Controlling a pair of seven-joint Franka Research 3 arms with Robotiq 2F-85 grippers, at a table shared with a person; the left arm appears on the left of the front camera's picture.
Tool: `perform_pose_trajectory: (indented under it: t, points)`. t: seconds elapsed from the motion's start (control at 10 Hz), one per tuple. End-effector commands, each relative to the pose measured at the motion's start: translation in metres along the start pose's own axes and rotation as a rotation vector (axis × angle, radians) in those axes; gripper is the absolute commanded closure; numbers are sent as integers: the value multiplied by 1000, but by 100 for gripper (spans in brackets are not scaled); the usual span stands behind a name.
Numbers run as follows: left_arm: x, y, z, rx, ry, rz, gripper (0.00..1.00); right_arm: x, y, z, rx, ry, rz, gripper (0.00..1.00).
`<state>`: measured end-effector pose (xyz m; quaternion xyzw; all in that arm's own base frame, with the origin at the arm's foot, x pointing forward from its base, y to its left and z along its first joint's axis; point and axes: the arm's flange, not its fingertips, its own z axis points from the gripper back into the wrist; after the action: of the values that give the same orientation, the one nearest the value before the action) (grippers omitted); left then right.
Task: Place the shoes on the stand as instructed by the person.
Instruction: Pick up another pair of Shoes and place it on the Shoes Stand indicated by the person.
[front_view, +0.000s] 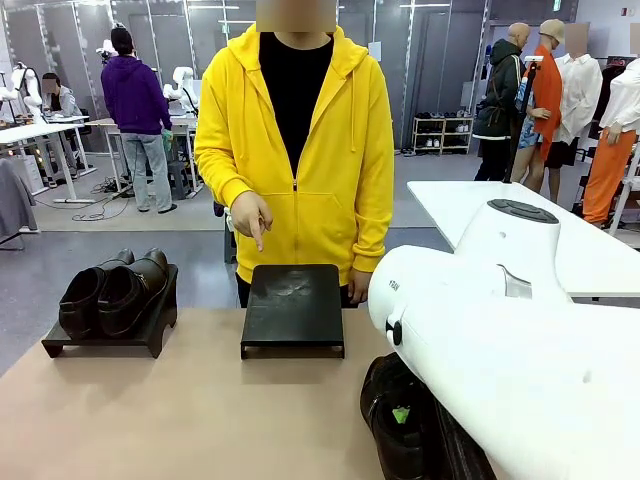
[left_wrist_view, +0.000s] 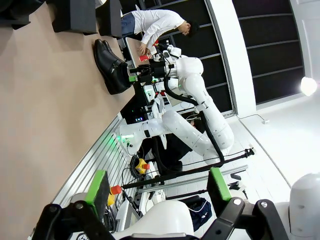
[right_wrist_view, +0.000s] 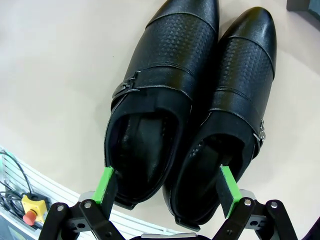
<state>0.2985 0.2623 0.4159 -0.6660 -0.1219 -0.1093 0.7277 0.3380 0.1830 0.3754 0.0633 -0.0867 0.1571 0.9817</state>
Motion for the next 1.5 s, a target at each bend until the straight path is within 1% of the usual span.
perform_pose_trajectory:
  t: [0.0, 0.2, 0.3, 0.6, 0.7, 0.8, 0.9, 1.0, 1.2, 1.3, 1.4]
  points:
    - [-3, -3, 0, 4, 11, 10, 0, 12, -11, -12, 15, 16, -17, 0]
    - [-3, -3, 0, 4, 11, 10, 0, 14, -13, -21, 10, 28, -58, 0]
    - [-3, -3, 0, 4, 11, 10, 0, 14, -11, -27, -11, 22, -63, 0]
    - [-3, -3, 0, 4, 11, 10, 0, 14, -4, -42, -10, 44, -72, 0]
    - [-3, -3, 0, 4, 11, 10, 0, 14, -2, -45, -6, 41, -75, 27]
    - [-3, -3, 0, 4, 11, 10, 0, 14, -1, -46, -8, 42, -76, 60]
    - [-3, -3, 0, 4, 11, 10, 0, 14, -1, -48, -10, 44, -77, 87]
    - [-3, -3, 0, 4, 11, 10, 0, 13, -1, -48, -8, 46, -83, 100]
    - [-3, -3, 0, 4, 11, 10, 0, 12, 0, -48, -6, 50, -91, 100]
    - [-3, -3, 0, 4, 11, 10, 0, 13, -2, -48, -4, 49, -100, 96]
    - [-3, -3, 0, 4, 11, 10, 0, 13, -3, -47, -4, 48, -105, 100]
